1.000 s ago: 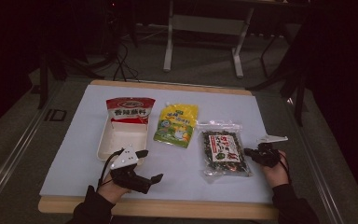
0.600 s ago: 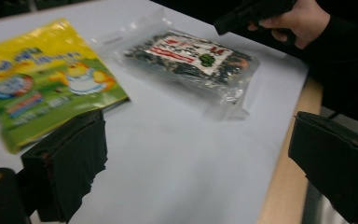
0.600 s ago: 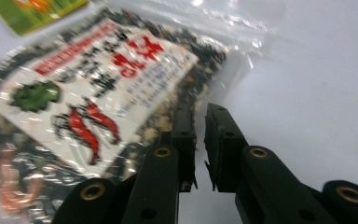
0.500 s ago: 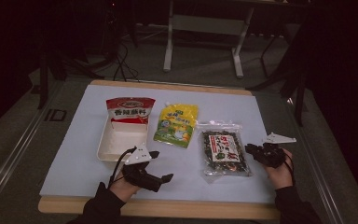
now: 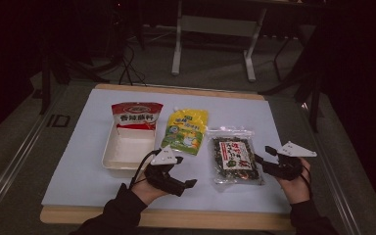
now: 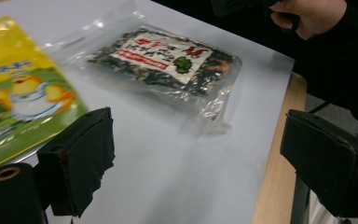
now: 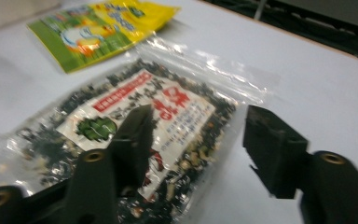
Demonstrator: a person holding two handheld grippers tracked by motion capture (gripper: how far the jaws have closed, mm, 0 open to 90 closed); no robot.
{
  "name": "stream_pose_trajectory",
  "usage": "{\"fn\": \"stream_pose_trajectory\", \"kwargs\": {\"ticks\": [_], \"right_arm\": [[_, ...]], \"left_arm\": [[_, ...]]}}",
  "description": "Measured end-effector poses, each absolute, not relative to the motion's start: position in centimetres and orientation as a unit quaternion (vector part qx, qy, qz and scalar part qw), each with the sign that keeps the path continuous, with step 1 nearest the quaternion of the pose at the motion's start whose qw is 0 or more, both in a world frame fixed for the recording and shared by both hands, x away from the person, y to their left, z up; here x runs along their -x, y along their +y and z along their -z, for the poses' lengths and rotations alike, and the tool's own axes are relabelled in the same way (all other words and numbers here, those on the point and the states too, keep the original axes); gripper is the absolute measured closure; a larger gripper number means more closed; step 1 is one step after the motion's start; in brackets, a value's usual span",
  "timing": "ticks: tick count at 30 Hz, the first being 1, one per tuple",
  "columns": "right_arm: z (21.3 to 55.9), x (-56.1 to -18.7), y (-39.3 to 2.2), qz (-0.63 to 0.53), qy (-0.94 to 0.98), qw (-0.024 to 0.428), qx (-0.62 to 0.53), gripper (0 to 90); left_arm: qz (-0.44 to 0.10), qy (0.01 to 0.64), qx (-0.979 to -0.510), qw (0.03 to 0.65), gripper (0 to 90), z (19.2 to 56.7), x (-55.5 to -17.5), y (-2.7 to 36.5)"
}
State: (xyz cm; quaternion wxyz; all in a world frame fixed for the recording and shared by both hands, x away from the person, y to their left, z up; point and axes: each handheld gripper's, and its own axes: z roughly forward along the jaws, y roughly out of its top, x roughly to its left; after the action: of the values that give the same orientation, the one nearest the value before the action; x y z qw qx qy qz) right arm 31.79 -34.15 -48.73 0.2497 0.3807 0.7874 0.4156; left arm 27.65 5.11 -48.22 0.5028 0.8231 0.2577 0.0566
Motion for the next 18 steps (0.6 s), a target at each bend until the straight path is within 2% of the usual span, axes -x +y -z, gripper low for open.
{"fn": "stream_pose_trajectory", "kwargs": {"ticks": [7,10,18], "right_arm": [[48.1,-30.7,-33.7,-0.444,0.778,0.251,-0.367,21.4],[47.8,-30.4,-33.6,-0.456,0.776,0.249,-0.358,16.7],[47.6,-29.9,-33.6,-0.463,0.773,0.251,-0.352,13.8]], "left_arm": [[-0.03,0.257,-0.832,0.49,13.9,48.9,-29.5,2.4],[-0.024,0.261,-0.834,0.485,15.3,49.2,-30.4,1.4],[-0.003,0.27,-0.833,0.482,16.1,50.1,-32.4,-0.7]]}}
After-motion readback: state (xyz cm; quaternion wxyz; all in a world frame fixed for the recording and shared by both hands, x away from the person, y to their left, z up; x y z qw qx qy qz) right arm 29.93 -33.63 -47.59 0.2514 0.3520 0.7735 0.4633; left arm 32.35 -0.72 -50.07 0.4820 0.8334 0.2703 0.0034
